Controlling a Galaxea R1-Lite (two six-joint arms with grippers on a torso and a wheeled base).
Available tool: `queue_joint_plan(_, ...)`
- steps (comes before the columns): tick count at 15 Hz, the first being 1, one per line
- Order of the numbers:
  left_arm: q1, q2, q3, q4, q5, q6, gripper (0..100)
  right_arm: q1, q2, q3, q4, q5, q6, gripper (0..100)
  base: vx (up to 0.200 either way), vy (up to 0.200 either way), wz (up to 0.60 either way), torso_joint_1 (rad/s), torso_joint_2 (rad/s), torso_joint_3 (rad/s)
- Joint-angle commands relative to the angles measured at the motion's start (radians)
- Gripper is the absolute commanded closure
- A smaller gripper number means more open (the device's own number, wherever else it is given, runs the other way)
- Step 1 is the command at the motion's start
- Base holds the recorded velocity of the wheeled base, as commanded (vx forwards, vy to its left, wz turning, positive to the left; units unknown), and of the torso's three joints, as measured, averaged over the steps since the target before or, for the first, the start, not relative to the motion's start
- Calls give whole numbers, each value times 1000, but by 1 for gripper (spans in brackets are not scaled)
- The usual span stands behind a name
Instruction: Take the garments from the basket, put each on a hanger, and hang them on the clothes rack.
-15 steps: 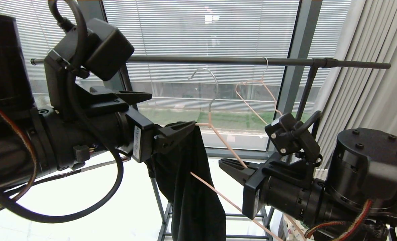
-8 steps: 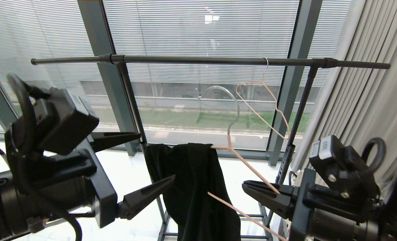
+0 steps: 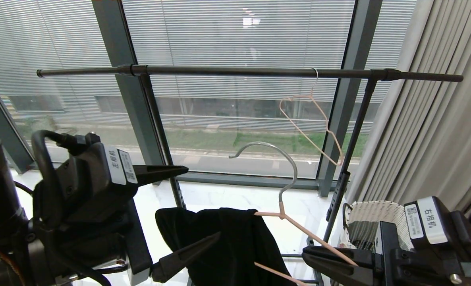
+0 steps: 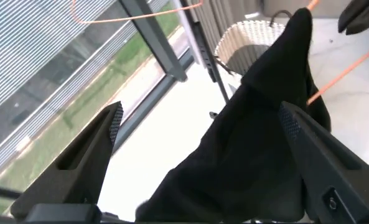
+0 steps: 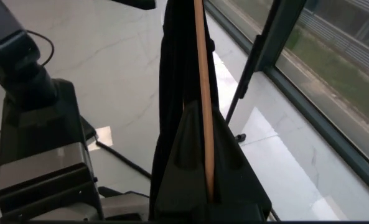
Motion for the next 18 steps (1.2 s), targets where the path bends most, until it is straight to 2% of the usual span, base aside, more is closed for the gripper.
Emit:
queue_joint_plan(1,-2,54,7,-5,-19,15,0,1,-7,6,-1,5,-6,100,0,0,0,0,0,0)
queue_joint_plan(4,-2,54,44,-5,-67,94,0,5,-10,8,-1,14,-21,100,0,0,0,0,0,0)
queue_joint_plan(6,-2,71,38,-5,-68,98,0,17,-10,11,4,48,-64,100,0,0,0,0,0,0)
queue_joint_plan(9,-14,69,53,-5,-70,101,0,91,-5,6,5,47,-76,100,0,0,0,0,0,0)
queue_joint_plan(12,-37,71,58,-5,-70,101,0,119,-5,9,5,47,-113,100,0,0,0,0,0,0)
queue_joint_plan(13,-57,72,56,-5,-70,101,100,139,-2,9,5,47,-113,100,0,0,0,0,0,0)
queue_joint_plan(18,-80,75,59,-4,-94,94,100,148,-4,11,5,45,-114,100,0,0,0,0,0,0)
